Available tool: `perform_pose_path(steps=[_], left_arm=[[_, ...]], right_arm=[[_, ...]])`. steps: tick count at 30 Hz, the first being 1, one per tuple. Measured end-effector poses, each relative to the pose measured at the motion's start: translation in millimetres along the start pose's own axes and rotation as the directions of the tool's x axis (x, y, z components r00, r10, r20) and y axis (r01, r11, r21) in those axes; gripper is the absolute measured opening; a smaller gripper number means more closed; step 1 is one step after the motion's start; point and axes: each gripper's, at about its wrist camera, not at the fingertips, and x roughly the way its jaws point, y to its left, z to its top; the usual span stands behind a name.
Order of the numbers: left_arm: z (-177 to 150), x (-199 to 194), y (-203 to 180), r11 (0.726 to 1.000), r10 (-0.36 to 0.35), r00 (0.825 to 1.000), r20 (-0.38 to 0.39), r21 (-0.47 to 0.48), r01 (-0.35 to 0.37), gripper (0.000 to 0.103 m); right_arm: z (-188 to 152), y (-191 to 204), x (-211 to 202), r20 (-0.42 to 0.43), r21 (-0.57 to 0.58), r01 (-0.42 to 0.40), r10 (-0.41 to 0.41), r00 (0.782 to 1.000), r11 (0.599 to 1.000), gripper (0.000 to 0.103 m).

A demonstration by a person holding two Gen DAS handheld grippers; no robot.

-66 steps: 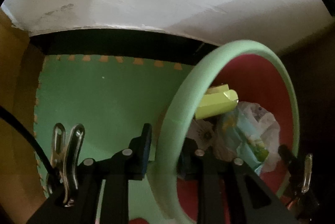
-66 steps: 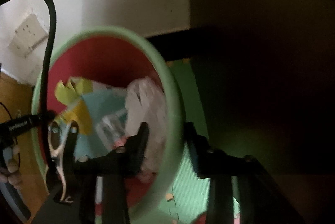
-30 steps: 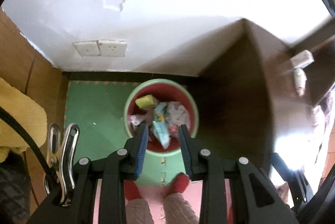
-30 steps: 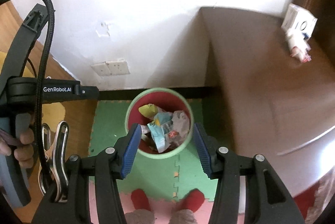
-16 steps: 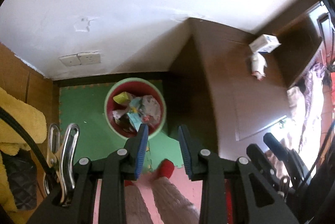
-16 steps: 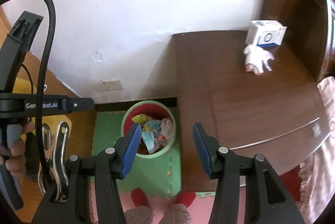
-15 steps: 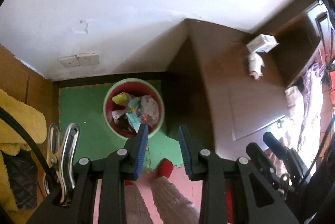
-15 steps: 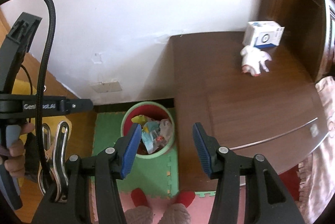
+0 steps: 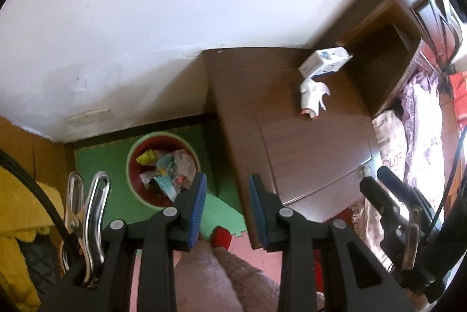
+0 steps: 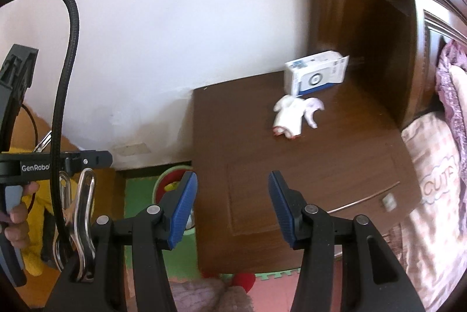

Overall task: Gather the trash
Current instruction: 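Move both open grippers back up to the nightstand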

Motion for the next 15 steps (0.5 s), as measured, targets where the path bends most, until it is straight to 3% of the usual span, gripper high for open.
perform_pose_path(steps=[11,15], left_arm=[[48.4,16.2,-50.1,0.979,-0.055,0.998,-0.025,0.194,0.059,0.032],[60.9,19.2,-66.5,0.972,-0.081,0.996,-0.040,0.216,0.088,0.034]], right_arm=[[24.6,-47.7,-4.9,-0.019,0.149,0.112,-0.110,0.994,0.982,0.052],[29.4,-62.1,-8.7,-0.033,0.187,0.138,-0.134,0.990,0.973,0.052]])
